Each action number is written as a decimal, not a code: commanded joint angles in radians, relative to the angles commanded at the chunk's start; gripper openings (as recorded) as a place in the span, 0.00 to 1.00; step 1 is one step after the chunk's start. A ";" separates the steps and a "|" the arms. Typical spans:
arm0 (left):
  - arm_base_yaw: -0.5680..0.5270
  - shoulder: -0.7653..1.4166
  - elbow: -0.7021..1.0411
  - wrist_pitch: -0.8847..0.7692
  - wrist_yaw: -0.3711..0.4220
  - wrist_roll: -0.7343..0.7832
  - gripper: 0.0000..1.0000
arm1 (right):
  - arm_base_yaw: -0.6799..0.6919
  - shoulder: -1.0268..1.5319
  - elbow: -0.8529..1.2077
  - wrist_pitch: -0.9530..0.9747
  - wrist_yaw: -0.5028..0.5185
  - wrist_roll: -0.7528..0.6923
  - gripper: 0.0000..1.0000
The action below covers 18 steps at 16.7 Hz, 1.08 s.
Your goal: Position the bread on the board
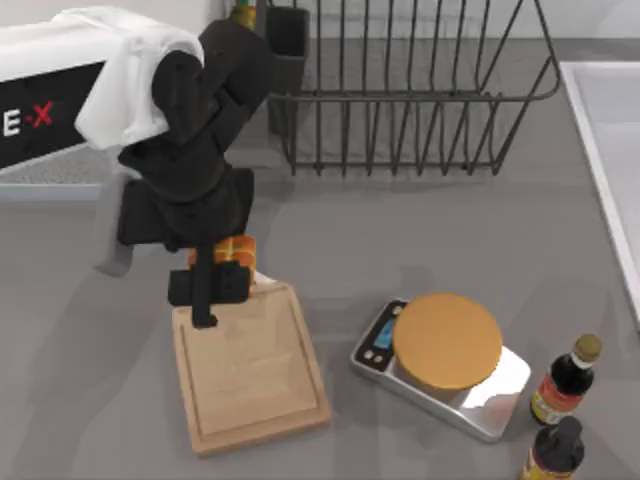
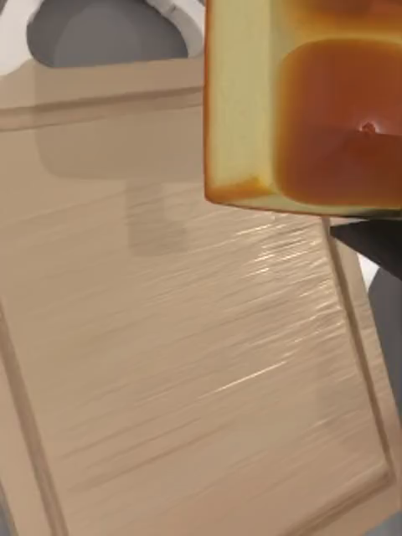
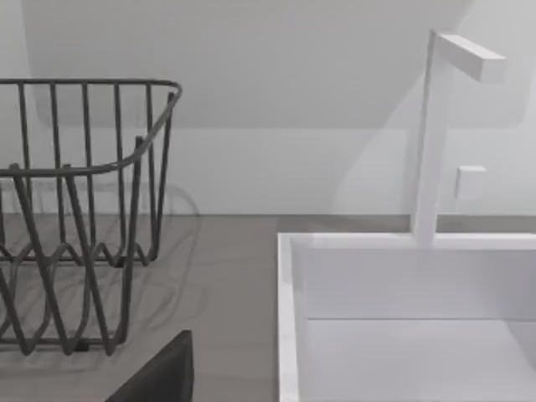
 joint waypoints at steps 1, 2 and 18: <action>-0.020 0.024 0.004 -0.022 0.001 -0.030 0.00 | 0.000 0.000 0.000 0.000 0.000 0.000 1.00; -0.034 0.042 0.006 -0.040 0.003 -0.050 0.00 | 0.000 0.000 0.000 0.000 0.000 0.000 1.00; -0.044 0.086 -0.051 0.036 0.006 -0.062 0.00 | 0.000 0.000 0.000 0.000 0.000 0.000 1.00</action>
